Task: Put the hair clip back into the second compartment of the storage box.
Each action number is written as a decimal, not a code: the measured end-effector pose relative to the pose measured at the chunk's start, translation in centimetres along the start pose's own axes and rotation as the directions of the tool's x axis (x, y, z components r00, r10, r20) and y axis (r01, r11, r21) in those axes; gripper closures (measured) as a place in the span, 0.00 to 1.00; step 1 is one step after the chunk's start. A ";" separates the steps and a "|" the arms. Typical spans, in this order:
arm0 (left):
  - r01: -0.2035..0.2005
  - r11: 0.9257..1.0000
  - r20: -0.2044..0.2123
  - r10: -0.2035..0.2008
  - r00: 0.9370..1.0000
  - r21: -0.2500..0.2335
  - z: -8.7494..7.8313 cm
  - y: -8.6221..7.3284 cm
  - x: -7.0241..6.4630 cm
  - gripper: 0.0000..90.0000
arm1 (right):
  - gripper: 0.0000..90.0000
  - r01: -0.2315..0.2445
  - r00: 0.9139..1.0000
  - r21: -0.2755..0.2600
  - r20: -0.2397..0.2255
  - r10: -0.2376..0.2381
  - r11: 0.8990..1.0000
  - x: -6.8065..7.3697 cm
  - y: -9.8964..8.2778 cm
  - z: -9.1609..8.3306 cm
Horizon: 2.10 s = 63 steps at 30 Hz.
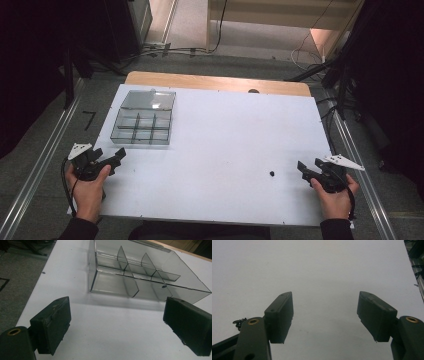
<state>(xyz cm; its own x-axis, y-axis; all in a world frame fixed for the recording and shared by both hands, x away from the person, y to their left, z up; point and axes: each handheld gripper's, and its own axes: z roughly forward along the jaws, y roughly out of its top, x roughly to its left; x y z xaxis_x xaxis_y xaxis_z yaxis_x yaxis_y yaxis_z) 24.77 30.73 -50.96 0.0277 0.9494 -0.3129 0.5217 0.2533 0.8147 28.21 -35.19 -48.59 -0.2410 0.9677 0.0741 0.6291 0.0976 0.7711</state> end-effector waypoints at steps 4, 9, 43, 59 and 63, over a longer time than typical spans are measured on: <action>0.004 1.000 0.003 -0.004 1.000 -0.003 -0.1 0.0 0.0 0.10 | 0.31 0.003 1.000 0.005 -0.002 -0.003 1.000 0.1 0.0 0.1; 0.001 1.000 0.009 -0.001 1.000 0.002 0.0 0.0 0.0 0.10 | 0.31 0.003 1.000 0.006 -0.009 -0.003 1.000 0.3 0.0 0.1; -0.007 1.000 0.025 0.007 1.000 0.013 0.1 -0.1 -0.5 0.10 | 0.32 0.045 0.996 0.028 -0.079 -0.043 0.999 2.2 -0.1 0.5; -0.012 1.000 0.027 0.012 1.000 0.016 0.1 -0.1 -0.6 0.10 | 0.32 0.082 0.989 0.050 -0.125 -0.075 0.995 3.8 0.0 0.9; -0.012 1.000 0.027 0.011 1.000 0.017 0.1 -0.1 -0.6 0.10 | 0.33 0.085 0.988 0.060 -0.137 -0.077 0.995 4.1 0.0 1.0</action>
<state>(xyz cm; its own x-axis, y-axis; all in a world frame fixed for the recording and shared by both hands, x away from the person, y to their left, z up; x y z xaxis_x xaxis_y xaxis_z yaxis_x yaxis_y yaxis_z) 24.79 30.09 -50.92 0.0569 0.9467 -0.3171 0.5354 0.2392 0.8100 27.96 -31.00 -48.95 -0.3876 0.9163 0.1010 0.6493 0.1936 0.7355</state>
